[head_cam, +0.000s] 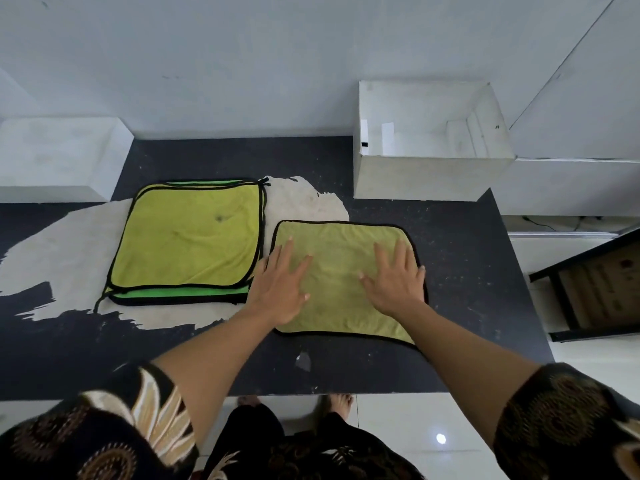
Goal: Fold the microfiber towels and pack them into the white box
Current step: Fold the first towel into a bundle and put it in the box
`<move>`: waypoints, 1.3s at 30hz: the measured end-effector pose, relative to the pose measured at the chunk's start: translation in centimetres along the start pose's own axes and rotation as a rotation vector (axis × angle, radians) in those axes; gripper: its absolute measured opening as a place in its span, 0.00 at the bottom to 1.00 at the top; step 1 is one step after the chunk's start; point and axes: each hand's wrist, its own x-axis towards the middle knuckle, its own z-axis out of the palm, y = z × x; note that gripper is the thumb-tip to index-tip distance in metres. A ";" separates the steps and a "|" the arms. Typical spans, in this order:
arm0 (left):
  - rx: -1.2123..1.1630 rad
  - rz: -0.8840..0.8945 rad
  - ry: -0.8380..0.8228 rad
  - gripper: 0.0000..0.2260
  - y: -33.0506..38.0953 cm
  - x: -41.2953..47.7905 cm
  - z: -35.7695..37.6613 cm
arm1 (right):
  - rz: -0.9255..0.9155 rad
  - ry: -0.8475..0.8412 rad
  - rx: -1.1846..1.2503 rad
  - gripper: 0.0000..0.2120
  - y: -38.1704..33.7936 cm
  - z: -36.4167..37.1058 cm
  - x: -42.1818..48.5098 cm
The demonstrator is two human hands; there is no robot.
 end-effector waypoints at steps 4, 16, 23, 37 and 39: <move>0.102 -0.012 -0.330 0.45 -0.3 1.8 0.2 | 0.035 -0.205 -0.107 0.47 -0.1 0.5 1.0; 0.112 0.007 -0.438 0.49 1.2 5.2 -0.8 | -0.045 -0.200 -0.157 0.50 0.0 0.7 5.4; 0.087 -0.140 -0.495 0.58 1.0 5.4 -1.2 | 0.069 -0.018 0.023 0.48 1.3 0.0 4.2; -0.003 0.245 -0.102 0.39 8.1 2.9 1.7 | 0.513 0.136 0.098 0.28 6.5 -0.6 -2.6; 0.031 0.234 -0.172 0.37 8.3 1.3 3.2 | 0.534 0.070 0.117 0.27 6.5 -0.3 -2.9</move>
